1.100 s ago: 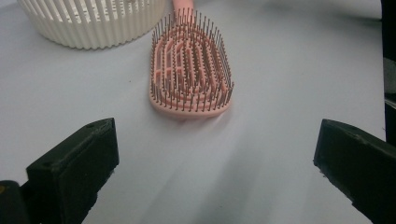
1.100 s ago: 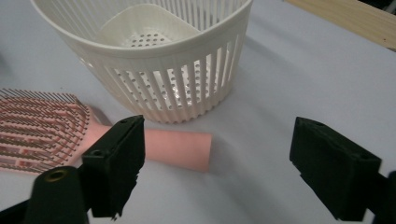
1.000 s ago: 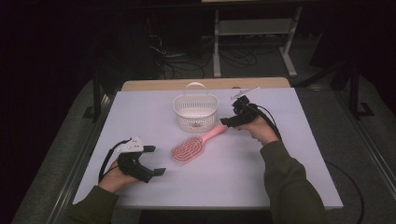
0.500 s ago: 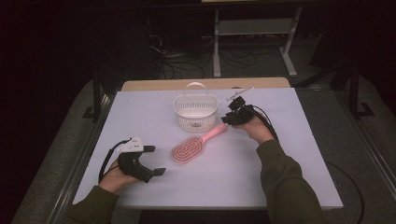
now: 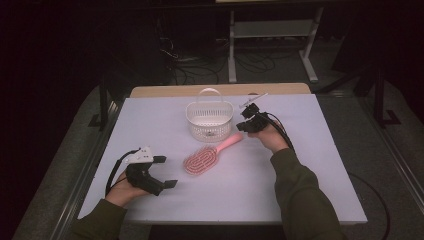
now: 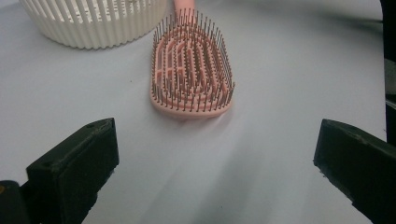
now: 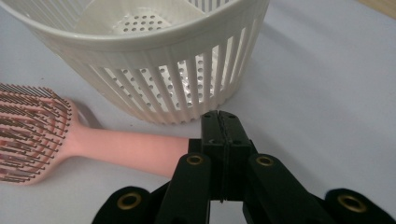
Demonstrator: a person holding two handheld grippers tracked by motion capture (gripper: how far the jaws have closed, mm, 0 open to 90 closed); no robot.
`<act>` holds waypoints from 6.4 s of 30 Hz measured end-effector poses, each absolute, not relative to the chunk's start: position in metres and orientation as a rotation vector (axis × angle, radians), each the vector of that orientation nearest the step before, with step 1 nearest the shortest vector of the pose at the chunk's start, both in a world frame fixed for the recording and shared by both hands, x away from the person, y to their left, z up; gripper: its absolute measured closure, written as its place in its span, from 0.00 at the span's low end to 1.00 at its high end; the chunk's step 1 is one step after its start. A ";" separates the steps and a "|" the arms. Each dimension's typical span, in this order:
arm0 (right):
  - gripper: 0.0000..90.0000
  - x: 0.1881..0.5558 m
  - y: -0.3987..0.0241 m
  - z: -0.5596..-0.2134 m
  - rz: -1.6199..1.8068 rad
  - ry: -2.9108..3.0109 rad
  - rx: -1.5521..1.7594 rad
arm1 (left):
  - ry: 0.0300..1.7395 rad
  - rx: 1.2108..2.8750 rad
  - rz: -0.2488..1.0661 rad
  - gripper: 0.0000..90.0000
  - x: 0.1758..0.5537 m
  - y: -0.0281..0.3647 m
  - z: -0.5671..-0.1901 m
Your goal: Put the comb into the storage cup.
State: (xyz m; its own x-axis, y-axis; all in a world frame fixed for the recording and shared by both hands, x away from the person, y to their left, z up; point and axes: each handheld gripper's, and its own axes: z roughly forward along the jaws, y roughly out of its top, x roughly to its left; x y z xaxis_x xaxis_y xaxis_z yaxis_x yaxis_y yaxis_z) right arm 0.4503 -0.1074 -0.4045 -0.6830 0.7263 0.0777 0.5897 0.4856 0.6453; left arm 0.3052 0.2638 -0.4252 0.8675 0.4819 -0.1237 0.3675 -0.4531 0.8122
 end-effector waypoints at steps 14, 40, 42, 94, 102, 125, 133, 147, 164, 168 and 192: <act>0.99 0.458 -0.102 -0.412 0.942 2.533 1.172 | 0.610 2.093 0.151 0.00 0.305 0.264 -0.425; 0.99 0.463 -0.097 -0.420 0.925 2.565 1.190 | 0.607 2.095 0.154 0.00 0.305 0.263 -0.425; 0.99 0.463 -0.098 -0.421 0.925 2.568 1.188 | 0.608 2.095 0.153 0.00 0.305 0.263 -0.425; 0.99 0.437 -0.120 -0.423 0.831 2.673 1.129 | 0.608 2.098 0.150 0.00 0.303 0.262 -0.426; 0.99 0.432 -0.120 -0.424 0.829 2.688 1.108 | 0.608 2.098 0.150 0.00 0.303 0.263 -0.426; 0.99 0.417 -0.126 -0.421 0.806 2.706 1.070 | 0.608 2.097 0.148 0.00 0.303 0.264 -0.426; 0.99 0.413 -0.129 -0.424 0.814 2.705 1.067 | 0.610 2.096 0.147 0.00 0.303 0.264 -0.426; 0.99 0.399 -0.142 -0.427 0.870 2.673 1.088 | 0.611 2.097 0.148 0.00 0.303 0.264 -0.426; 0.99 0.385 -0.140 -0.428 0.838 2.707 1.039 | 0.614 2.096 0.147 0.00 0.303 0.265 -0.427; 0.99 0.380 -0.141 -0.427 0.842 2.711 1.034 | 0.612 2.099 0.147 0.00 0.303 0.265 -0.427; 0.99 0.348 -0.137 -0.426 0.842 2.784 0.932 | 0.614 2.099 0.149 0.00 0.302 0.264 -0.427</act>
State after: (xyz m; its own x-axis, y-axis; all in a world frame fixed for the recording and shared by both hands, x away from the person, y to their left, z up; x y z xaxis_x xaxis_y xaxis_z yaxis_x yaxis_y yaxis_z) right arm 0.3478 -0.1374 -0.4259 -0.8104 0.5792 0.0885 0.5312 0.6625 0.5280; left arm 0.3018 0.2641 -0.4265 0.8688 0.4792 -0.1249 0.3688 -0.4578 0.8089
